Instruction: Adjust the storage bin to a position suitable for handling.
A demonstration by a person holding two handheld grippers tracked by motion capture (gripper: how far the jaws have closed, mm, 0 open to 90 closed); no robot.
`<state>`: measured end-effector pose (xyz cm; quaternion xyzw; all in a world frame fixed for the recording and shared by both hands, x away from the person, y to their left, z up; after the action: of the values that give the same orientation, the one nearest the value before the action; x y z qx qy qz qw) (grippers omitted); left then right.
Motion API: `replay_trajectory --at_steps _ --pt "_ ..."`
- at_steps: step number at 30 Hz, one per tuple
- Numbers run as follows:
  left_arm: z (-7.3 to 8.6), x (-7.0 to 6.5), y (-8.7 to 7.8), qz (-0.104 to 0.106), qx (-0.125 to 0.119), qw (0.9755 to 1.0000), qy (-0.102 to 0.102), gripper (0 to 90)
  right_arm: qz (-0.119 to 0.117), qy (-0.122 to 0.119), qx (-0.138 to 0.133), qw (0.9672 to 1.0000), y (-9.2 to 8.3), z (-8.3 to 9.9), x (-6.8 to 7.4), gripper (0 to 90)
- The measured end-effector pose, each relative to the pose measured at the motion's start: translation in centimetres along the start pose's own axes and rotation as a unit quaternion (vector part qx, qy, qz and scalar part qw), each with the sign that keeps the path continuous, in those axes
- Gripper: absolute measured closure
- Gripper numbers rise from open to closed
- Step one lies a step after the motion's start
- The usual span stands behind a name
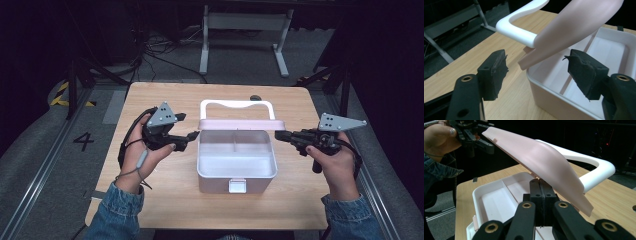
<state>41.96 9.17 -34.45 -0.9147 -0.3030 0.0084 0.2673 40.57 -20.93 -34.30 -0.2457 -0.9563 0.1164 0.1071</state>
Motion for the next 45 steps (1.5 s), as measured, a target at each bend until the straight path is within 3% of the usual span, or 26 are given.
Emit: replay_trajectory --at_steps 7,10,13,18,25,35,41,45 --pt "-0.7 -0.8 1.6 0.009 -0.006 0.9999 0.012 37.6 0.0 0.004 -0.001 1.0 -0.1 0.0 -0.1 90.0" --pt "-1.0 -1.0 2.2 0.006 -0.006 0.9996 0.026 40.6 0.0 0.004 -0.001 1.0 -0.1 0.0 -0.1 90.0" --pt "-1.3 -1.1 2.7 0.008 -0.012 0.9997 0.022 40.5 0.0 0.004 -0.001 1.0 -0.1 0.0 -0.1 90.0" --pt "-1.7 -0.8 2.9 -0.009 -0.025 0.9994 0.023 44.2 -0.001 0.005 -0.002 1.0 -0.2 0.0 -0.1 90.0" --pt "-2.1 -0.9 2.8 -0.003 -0.04 0.9991 0.015 60.3 0.0 0.006 -0.003 1.0 -0.2 0.0 -0.1 90.0" --pt "-2.6 -0.4 2.9 -0.001 -0.033 0.9993 0.017 62.6 0.003 0.005 -0.001 1.0 -0.6 0.1 0.1 89.9" --pt "-4.0 0.0 3.2 0.004 -0.028 0.9991 0.031 59.7 0.018 -0.005 0.004 0.9998 -1.5 0.1 0.4 88.5" --pt "-4.5 0.5 3.5 0.008 -0.029 0.9992 0.027 60.4 0.029 -0.002 0.005 0.9996 -2.4 0.4 0.3 87.9"
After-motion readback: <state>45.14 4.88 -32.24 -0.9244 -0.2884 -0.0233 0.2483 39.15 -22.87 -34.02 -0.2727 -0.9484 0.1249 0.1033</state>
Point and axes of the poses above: each handheld gripper's, and its own axes: y roughly forward along the jaws, z roughly out of its underside, x roughly to its left, the point moved 8 cm from there along y, roughly forward along the jaws, and after that the axes turned 3 degrees about y, right-handed, at the moved point
